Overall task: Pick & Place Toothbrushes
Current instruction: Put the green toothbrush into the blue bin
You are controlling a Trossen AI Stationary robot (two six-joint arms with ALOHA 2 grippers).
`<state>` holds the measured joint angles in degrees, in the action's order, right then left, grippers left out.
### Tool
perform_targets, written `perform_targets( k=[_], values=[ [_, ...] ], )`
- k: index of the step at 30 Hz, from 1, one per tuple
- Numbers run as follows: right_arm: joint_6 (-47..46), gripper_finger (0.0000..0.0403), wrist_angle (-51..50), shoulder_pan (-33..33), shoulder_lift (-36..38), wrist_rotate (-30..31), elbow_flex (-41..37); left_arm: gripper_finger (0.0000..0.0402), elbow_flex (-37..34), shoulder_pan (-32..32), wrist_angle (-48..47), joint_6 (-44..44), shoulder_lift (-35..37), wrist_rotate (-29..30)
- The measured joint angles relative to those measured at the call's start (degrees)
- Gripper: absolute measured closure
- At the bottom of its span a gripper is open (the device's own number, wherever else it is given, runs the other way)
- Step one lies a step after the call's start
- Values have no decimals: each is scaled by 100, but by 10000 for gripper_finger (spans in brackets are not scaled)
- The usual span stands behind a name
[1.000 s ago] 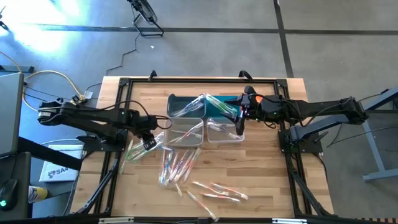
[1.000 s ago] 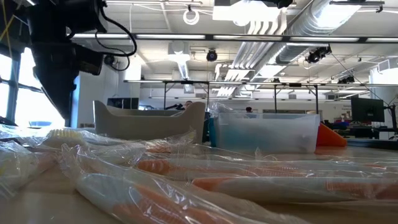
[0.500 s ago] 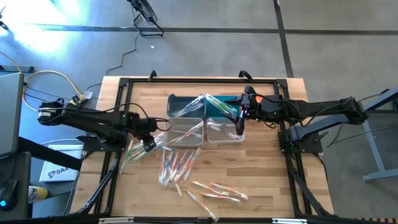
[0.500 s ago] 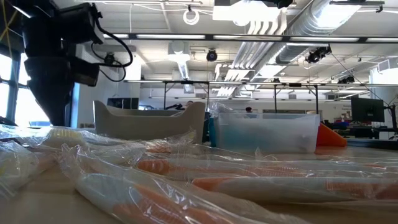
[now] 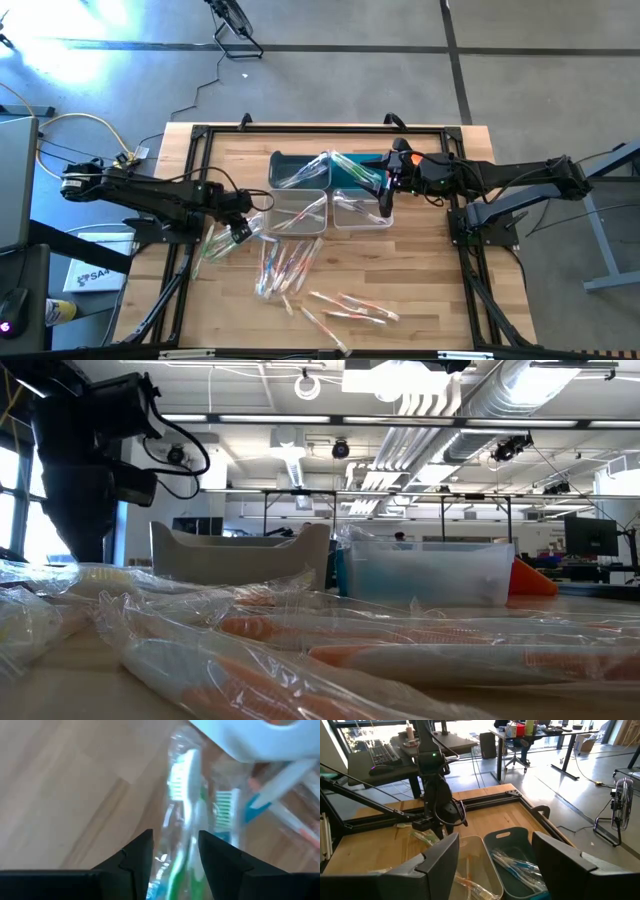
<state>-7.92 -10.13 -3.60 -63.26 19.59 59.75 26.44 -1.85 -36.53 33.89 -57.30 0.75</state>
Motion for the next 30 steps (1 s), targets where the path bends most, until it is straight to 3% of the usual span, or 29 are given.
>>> perform_targets(
  k=[5, 24, 30],
  values=[
    [0, 159, 0, 0, 0, 0, 0, 247, 0, 0, 18, 1, 0, 267],
    [0, 159, -1, 0, 0, 0, 0, 247, 2, 0, 419, 4, -601, 156],
    [0, 159, -2, 0, 0, 0, -2, 283, 2, -1, 408, 7, -586, 156]
  ],
)
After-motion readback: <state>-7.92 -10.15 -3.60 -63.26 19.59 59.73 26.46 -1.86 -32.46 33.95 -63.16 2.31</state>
